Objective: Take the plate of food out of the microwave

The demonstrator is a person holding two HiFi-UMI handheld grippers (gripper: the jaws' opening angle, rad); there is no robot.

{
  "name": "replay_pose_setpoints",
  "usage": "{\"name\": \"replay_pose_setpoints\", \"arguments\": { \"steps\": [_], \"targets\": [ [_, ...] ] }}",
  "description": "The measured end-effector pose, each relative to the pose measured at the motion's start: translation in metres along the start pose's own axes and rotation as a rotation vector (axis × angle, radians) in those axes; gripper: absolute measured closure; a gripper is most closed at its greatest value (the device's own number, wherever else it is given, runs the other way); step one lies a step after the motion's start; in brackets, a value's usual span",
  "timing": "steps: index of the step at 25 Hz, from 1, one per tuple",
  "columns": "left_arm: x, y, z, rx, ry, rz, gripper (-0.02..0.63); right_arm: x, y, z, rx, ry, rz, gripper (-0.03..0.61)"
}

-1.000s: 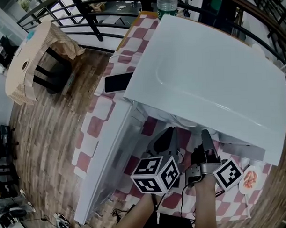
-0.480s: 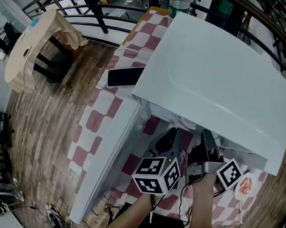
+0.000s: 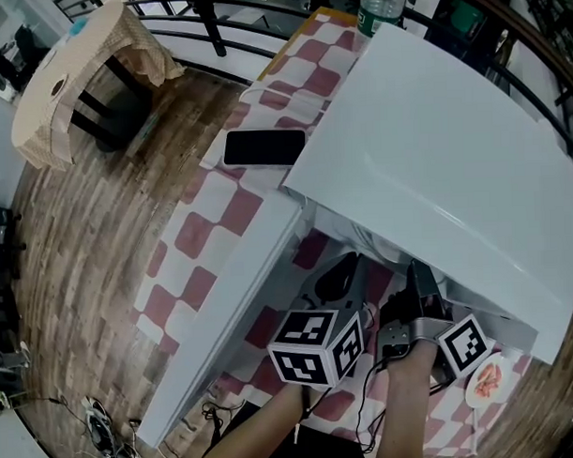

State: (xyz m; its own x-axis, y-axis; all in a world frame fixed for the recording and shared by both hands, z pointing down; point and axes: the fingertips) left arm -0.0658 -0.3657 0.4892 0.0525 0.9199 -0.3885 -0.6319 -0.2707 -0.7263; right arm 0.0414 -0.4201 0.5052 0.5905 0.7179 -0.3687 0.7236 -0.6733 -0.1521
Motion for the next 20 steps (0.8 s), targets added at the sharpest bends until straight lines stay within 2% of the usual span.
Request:
{"name": "replay_pose_setpoints", "arguments": {
  "steps": [8, 10, 15, 20],
  "targets": [
    [-0.0022, 0.0012, 0.0030, -0.003, -0.006, 0.006, 0.548, -0.0051, -0.0004, 0.0018, -0.027, -0.020, -0.018, 0.476],
    [-0.0021, 0.0008, 0.0031, -0.002, -0.008, 0.009, 0.548, -0.0050, -0.0008, 0.0018, -0.033, -0.017, -0.023, 0.523],
    [-0.0021, 0.0013, 0.0011, -0.001, -0.015, 0.010, 0.548, -0.0039, 0.0007, 0.0018, -0.042, -0.027, -0.031, 0.527],
    [-0.0006, 0.0017, -0.0020, 0.003, -0.028, 0.007, 0.548, -0.0041, -0.0006, -0.0014, -0.052, -0.027, -0.034, 0.564]
  ]
}}
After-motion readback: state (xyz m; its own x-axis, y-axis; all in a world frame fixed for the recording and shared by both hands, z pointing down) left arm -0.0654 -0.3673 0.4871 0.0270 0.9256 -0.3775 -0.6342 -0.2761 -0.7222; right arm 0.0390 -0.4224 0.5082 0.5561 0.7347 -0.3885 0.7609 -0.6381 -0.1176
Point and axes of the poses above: the fingertips, and each gripper's own axes: x backward along the fingers, z to its left, y out of its top, and after that the axes turned 5 degrees about -z, right-handed
